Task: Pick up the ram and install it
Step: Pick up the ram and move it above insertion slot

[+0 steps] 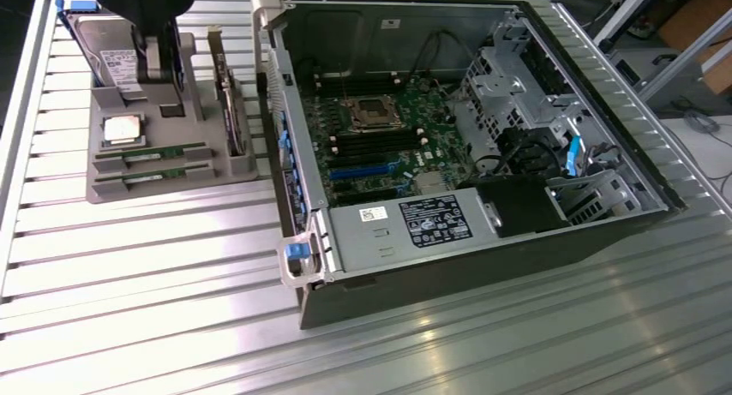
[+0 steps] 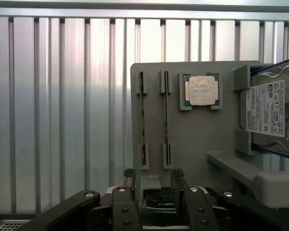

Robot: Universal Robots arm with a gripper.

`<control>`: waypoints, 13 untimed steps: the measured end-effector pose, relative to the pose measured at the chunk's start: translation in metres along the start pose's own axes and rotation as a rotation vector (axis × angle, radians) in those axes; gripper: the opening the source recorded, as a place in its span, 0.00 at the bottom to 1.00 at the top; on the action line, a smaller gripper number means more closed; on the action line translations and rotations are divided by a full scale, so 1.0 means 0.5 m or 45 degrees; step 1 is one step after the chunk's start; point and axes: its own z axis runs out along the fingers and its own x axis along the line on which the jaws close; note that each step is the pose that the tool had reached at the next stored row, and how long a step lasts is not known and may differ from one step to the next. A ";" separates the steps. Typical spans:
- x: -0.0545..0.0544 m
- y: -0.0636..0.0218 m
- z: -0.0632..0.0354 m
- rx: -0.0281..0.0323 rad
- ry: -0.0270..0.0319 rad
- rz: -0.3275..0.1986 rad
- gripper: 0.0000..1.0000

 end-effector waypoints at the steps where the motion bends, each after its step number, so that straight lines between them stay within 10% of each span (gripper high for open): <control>1: 0.000 0.000 0.001 0.0001 0.0000 0.000 0.42; 13: 0.000 0.000 0.008 0.0000 0.0006 0.000 0.42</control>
